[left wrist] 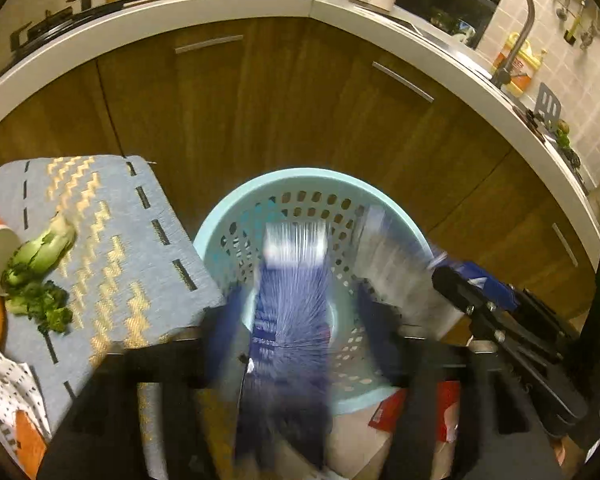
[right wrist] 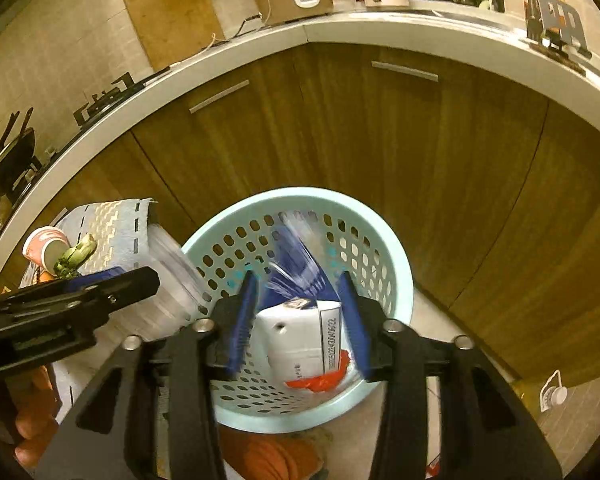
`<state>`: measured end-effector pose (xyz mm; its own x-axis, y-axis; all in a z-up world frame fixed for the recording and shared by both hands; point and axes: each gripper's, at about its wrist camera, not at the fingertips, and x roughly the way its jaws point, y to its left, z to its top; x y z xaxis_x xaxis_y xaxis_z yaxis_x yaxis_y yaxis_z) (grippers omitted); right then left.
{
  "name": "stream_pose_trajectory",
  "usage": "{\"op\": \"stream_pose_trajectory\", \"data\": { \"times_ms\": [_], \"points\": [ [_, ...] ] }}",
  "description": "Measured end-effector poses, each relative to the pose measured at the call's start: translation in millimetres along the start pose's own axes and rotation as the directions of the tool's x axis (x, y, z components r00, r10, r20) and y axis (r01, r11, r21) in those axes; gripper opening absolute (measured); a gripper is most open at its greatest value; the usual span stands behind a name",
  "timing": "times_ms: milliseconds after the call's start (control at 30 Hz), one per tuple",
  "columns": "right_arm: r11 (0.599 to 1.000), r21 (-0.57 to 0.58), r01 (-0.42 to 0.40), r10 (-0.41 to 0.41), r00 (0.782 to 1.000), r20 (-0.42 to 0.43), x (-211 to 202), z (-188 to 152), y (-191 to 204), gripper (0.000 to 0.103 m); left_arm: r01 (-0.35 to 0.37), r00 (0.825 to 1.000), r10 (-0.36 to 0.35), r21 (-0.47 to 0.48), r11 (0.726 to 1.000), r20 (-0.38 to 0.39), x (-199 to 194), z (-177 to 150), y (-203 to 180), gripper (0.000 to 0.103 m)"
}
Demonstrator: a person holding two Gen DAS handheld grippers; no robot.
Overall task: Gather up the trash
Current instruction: 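Carry both cartons over the blue basket and open both tools, then move both tools back over the table toward the orange items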
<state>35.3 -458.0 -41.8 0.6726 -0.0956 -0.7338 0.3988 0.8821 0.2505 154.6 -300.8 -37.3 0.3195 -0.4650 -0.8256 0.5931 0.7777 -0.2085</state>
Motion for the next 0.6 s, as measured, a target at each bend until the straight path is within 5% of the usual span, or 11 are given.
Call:
{"op": "stream_pose_trajectory", "data": {
  "times_ms": [600],
  "points": [
    [0.993,-0.106,-0.06,0.067,0.996,0.064,-32,-4,49,0.057,-0.054,0.983,0.053,0.004,0.999,0.177,-79,-25,35,0.069]
  ]
}}
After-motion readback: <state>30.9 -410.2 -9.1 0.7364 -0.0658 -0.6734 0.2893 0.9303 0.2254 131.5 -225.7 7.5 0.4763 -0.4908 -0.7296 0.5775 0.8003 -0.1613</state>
